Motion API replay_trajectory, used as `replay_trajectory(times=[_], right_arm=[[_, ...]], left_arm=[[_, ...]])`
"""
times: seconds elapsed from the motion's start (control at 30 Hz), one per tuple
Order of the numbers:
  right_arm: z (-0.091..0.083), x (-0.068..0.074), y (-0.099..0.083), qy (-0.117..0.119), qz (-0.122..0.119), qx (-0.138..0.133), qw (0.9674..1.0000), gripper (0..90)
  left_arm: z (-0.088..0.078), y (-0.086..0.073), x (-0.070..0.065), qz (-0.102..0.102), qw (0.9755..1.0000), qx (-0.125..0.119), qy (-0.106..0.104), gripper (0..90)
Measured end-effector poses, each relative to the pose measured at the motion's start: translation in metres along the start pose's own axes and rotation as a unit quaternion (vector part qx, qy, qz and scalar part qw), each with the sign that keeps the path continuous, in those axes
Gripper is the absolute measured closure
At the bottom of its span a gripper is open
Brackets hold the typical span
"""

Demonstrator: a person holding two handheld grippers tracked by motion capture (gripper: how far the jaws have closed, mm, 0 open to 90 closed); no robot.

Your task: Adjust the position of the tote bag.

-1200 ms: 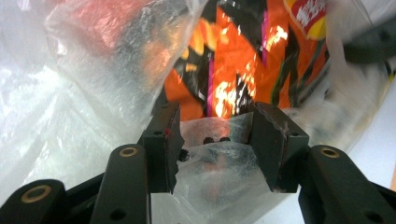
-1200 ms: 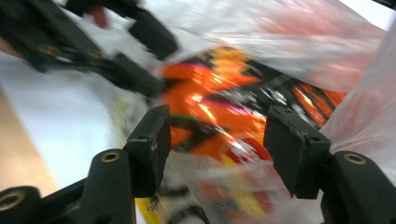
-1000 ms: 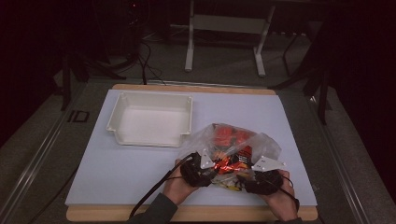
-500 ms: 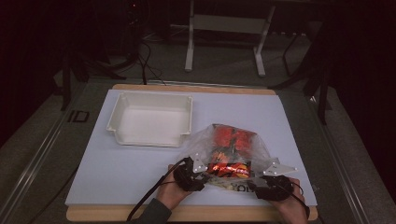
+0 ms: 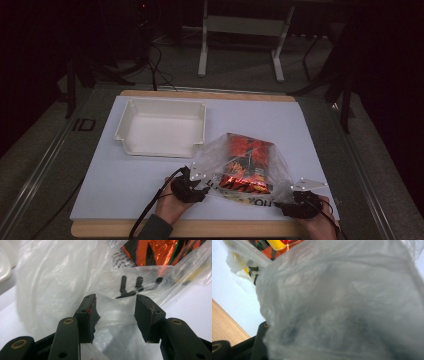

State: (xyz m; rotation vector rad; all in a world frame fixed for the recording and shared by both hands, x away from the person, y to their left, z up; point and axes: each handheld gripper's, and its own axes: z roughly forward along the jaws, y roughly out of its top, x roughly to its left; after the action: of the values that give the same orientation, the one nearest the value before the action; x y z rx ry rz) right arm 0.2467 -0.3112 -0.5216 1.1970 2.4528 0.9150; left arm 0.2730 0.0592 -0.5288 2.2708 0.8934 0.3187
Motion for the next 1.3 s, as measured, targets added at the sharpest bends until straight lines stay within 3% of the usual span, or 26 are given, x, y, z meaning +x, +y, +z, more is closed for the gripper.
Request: replay_trajectory(times=[0.33, 0.8, 1.1, 1.13, 1.3], right_arm=[[-0.015, 0.008, 0.006, 0.021, -0.005, -0.023, 0.9995, 38.2], [-0.031, 0.027, 0.008, 0.046, -0.038, -0.043, 0.9973, 42.6], [-0.036, 0.035, 0.012, 0.064, -0.070, -0.059, 0.9938, 65.5], [-0.034, 0.040, 0.013, 0.069, -0.082, -0.059, 0.9925, 73.4], [-0.029, 0.053, 0.017, 0.063, -0.099, -0.082, 0.9896, 87.3]], left_arm=[[-0.010, 0.007, -0.008, 0.015, 0.9996, -0.023, 0.011, 50.0], [-0.019, 0.018, -0.013, 0.021, 0.9981, -0.057, 0.012, 48.4], [-0.020, 0.025, -0.018, 0.024, 0.9970, -0.074, 0.006, 48.7], [-0.019, 0.026, -0.019, 0.024, 0.9969, -0.074, 0.005, 49.5], [-0.017, 0.029, -0.022, 0.022, 0.9965, -0.080, 0.004, 54.0]])
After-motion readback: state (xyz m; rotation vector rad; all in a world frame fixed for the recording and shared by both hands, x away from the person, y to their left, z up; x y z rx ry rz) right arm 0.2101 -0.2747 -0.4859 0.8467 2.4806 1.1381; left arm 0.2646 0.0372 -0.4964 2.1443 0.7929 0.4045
